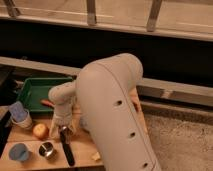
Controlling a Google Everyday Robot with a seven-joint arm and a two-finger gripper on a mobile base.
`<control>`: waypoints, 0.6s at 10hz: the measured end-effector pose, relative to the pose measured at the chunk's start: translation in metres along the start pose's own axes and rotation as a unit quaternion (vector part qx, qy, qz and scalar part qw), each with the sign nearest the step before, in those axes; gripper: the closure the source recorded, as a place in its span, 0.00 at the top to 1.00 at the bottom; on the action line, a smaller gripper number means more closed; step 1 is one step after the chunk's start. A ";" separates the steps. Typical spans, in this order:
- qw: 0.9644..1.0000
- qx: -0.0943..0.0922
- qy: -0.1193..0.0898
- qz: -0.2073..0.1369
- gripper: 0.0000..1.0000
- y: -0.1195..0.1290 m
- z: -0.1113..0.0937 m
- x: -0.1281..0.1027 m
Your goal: Wipe purple bowl with brush
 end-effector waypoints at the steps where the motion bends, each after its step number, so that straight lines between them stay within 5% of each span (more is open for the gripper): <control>1: 1.000 0.007 0.000 -0.003 0.49 -0.001 -0.001 0.001; 6: 0.999 0.032 -0.008 -0.007 0.01 -0.007 -0.007 0.005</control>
